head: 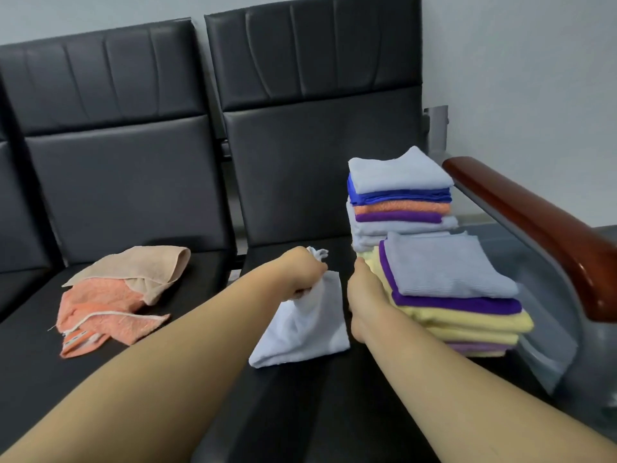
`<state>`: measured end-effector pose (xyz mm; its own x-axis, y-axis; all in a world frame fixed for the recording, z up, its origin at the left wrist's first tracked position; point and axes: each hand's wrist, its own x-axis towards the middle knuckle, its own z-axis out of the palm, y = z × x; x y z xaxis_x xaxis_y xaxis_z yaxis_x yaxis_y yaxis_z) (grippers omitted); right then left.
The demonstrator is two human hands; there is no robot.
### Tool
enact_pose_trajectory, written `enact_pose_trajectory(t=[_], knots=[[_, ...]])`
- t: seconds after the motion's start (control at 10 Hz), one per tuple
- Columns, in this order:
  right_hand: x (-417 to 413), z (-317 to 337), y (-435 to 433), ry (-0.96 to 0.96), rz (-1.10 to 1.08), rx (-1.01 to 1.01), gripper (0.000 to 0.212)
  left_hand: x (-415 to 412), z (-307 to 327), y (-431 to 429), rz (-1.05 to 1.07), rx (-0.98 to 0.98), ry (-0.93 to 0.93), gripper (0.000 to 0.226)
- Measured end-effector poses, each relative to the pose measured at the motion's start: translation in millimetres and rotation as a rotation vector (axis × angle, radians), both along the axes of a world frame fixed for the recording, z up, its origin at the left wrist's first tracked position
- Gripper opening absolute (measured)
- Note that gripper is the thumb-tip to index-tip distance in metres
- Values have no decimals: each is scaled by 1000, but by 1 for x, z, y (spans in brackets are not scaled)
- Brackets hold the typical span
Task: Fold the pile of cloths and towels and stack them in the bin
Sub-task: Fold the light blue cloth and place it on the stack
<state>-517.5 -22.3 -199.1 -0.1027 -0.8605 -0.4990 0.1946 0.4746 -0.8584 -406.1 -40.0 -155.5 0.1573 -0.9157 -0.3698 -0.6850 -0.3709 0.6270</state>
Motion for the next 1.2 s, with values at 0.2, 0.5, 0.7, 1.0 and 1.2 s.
enact_pose_trajectory(t=[0.2, 0.5, 0.7, 1.0, 1.2], knots=[[-1, 0, 3, 155, 201, -2, 48, 30, -27, 3, 144, -145, -30, 24], [17, -13, -27, 975, 577, 118, 28, 104, -85, 31, 201, 6, -291, 28], [28, -12, -28, 1125, 628, 85, 23, 102, -82, 22, 209, -40, -177, 20], [23, 10, -1, 758, 388, -343, 28, 107, -33, 57, 301, -543, 98, 19], [-23, 70, 12, 741, 255, -555, 43, 66, 18, 67, 325, -668, 172, 19]])
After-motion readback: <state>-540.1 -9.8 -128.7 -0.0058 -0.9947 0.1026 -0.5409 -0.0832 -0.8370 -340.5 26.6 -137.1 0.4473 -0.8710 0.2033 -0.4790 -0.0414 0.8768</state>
